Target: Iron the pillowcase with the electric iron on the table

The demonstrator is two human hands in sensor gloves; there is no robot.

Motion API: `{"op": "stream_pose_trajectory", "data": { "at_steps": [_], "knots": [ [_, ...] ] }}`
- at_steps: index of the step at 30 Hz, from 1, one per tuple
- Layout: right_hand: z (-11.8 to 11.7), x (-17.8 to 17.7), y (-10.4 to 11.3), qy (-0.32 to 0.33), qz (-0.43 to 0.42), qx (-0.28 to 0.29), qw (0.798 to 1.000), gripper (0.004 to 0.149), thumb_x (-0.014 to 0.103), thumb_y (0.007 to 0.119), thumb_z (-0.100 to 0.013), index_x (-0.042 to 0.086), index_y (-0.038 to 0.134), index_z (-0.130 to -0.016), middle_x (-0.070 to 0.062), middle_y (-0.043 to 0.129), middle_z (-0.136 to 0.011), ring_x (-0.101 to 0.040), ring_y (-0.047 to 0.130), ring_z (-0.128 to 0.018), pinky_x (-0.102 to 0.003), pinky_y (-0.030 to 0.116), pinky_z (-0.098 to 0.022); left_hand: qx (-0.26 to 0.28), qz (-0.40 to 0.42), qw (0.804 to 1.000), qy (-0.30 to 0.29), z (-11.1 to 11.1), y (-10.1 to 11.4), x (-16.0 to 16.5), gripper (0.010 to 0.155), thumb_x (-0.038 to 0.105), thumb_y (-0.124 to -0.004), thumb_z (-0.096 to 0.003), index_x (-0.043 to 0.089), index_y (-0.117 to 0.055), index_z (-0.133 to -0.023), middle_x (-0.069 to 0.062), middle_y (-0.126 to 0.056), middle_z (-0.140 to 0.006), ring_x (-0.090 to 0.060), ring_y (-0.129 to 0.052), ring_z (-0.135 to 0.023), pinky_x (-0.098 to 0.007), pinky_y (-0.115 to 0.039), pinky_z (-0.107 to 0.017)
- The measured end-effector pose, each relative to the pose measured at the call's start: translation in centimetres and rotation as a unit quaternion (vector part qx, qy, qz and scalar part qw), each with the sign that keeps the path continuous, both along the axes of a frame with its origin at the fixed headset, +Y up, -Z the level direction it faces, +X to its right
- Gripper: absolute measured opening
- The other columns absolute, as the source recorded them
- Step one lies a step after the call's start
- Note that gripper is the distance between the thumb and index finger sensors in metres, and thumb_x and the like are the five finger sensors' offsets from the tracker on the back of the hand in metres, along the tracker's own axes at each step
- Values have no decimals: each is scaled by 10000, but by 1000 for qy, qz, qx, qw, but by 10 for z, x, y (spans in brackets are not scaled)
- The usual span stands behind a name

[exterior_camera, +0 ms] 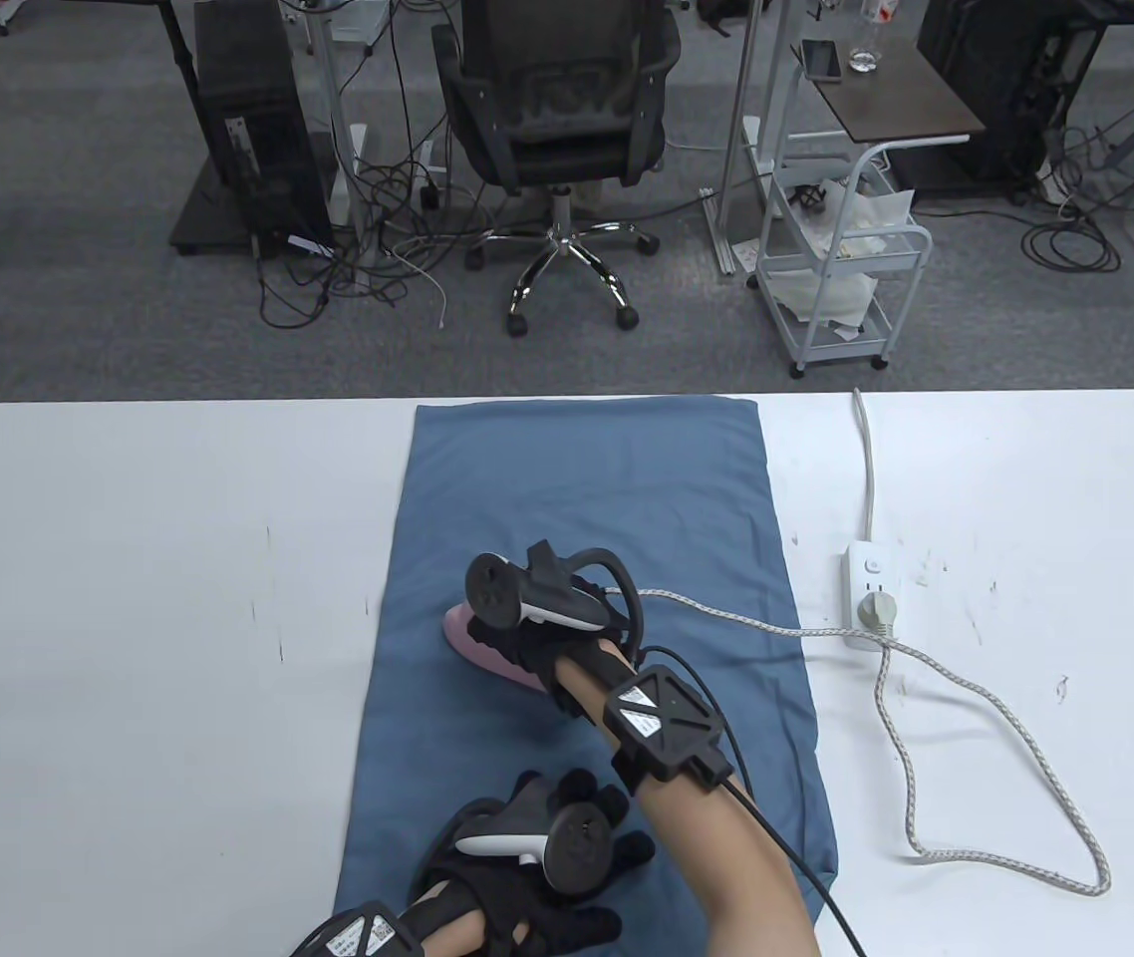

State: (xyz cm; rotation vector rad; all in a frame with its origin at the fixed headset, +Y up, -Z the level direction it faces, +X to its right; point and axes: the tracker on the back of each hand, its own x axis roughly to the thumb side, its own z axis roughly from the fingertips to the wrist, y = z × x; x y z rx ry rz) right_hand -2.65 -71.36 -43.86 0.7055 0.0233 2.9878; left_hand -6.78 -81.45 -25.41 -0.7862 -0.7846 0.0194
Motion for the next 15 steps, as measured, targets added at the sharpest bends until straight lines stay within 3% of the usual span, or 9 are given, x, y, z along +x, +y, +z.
{"op": "stream_pose_trajectory", "data": {
  "at_steps": [7,15],
  "knots": [
    [45,91,18,-50,9,11,999,650,521,747,-466,133,658,-980,40,944,-539,-88,972,-291,-381,915,-382,0,0,1000,0,0,0,0,757,680,-441,-480,510,97,-984,80,324,-1007,-288,341,-928,-649,159,-621],
    [94,139,-3,-68,2,-23,997,652,516,743,-471,124,653,-984,36,942,-546,-92,972,-298,-387,912,-386,0,0,1000,0,0,0,0,756,679,-442,-481,510,97,-983,79,324,-1007,-287,340,-928,-649,159,-620]
  ]
}}
